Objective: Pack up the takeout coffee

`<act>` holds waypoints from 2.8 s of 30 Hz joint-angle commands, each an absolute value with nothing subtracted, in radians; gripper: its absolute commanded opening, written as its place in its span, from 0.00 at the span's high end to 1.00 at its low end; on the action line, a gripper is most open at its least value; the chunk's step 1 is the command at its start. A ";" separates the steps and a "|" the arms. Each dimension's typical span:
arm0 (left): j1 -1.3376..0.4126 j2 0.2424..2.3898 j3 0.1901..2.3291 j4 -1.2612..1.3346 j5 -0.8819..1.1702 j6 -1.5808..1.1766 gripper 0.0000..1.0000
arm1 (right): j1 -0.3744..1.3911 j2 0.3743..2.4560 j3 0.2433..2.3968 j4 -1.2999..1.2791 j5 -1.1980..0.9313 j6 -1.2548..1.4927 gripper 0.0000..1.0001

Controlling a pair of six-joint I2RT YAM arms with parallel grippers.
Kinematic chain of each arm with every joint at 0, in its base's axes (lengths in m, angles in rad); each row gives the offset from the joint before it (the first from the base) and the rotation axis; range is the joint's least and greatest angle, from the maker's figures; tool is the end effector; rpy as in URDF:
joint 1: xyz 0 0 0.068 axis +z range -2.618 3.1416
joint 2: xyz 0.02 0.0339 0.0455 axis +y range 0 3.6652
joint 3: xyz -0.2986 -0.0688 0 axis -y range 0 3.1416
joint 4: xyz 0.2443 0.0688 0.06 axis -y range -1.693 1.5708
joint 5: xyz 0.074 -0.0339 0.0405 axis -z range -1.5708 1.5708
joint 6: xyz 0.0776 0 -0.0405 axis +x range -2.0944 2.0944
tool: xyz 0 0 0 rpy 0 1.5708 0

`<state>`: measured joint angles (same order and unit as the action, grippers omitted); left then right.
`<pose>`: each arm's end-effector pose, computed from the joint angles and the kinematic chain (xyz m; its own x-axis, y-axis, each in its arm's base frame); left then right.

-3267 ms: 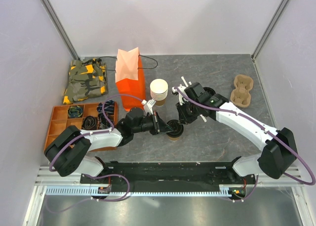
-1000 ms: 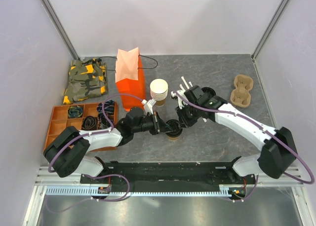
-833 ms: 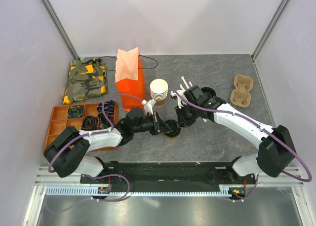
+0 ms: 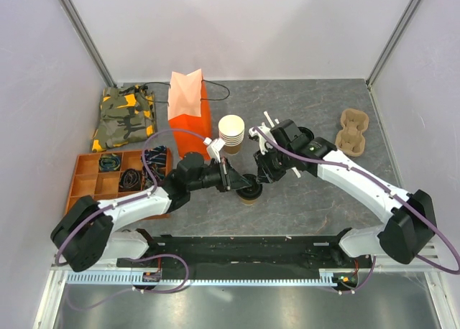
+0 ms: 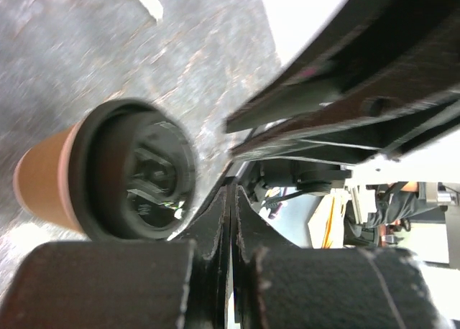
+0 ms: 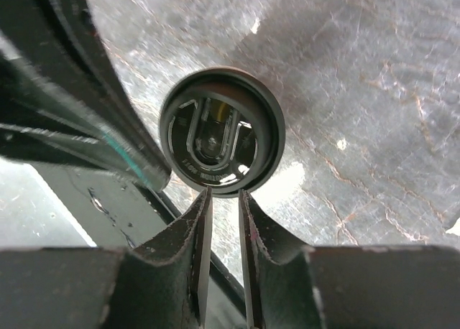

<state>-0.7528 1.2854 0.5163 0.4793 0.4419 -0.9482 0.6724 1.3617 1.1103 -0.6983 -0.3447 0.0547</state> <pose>0.1899 -0.2234 0.2320 -0.8666 -0.1943 -0.4596 0.3654 0.3800 -0.8498 0.2146 0.2043 0.2834 -0.6757 -0.4722 -0.5660 -0.7042 0.6406 0.3062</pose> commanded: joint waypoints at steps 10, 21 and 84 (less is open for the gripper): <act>-0.799 1.060 0.801 -0.297 0.196 -0.519 0.90 | 0.669 1.357 1.091 -0.532 -0.477 0.199 0.65; -0.864 1.149 0.910 -0.400 0.138 -0.547 0.77 | 0.650 1.364 0.980 -0.422 -0.537 0.330 0.85; -0.914 1.361 1.181 -0.557 0.003 -0.454 0.97 | 0.561 1.419 0.879 -0.362 -0.609 0.387 0.92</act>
